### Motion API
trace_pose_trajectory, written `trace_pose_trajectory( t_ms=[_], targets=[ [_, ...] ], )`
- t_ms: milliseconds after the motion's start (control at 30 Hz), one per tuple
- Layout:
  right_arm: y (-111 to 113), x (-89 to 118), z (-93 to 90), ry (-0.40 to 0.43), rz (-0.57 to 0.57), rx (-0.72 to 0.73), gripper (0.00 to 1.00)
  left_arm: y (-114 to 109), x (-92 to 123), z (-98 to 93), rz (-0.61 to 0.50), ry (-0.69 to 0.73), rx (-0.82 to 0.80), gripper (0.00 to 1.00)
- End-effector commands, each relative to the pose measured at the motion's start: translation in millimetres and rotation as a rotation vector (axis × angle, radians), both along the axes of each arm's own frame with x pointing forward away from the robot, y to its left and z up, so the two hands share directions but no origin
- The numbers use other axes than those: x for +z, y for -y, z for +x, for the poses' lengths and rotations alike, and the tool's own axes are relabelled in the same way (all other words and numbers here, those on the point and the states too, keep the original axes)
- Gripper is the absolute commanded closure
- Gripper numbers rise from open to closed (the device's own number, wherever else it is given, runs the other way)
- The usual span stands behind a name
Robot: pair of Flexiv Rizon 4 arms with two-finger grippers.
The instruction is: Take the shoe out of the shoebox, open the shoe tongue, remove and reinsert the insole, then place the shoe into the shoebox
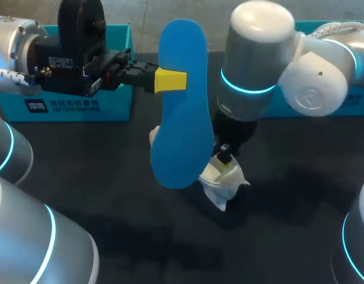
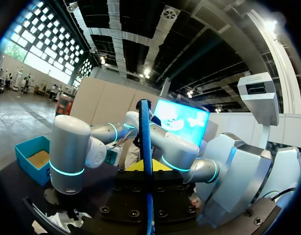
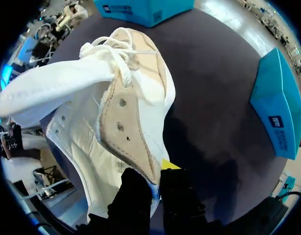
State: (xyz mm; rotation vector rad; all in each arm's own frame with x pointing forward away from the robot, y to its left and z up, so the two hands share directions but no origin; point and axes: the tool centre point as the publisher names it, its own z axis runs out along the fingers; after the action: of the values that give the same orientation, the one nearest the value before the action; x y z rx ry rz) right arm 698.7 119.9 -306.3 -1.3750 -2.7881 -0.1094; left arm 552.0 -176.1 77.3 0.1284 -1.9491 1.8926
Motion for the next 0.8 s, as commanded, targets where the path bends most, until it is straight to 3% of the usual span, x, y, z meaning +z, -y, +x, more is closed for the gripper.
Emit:
trace_pose_trajectory(
  t_ms=[33,300,800],
  targets=[
    [-3,2,-15.0,0.049,-0.006,-0.305,1.00,2,1,1.8,0.004,0.001,-0.004,1.00],
    [-11,-12,-23.6,0.025,0.045,-0.532,1.00,2,1,1.8,0.004,0.001,-0.004,1.00],
    [-25,-28,-37.3,-0.002,0.043,-0.721,1.00,2,1,1.8,0.004,0.001,-0.004,1.00]
  ],
)
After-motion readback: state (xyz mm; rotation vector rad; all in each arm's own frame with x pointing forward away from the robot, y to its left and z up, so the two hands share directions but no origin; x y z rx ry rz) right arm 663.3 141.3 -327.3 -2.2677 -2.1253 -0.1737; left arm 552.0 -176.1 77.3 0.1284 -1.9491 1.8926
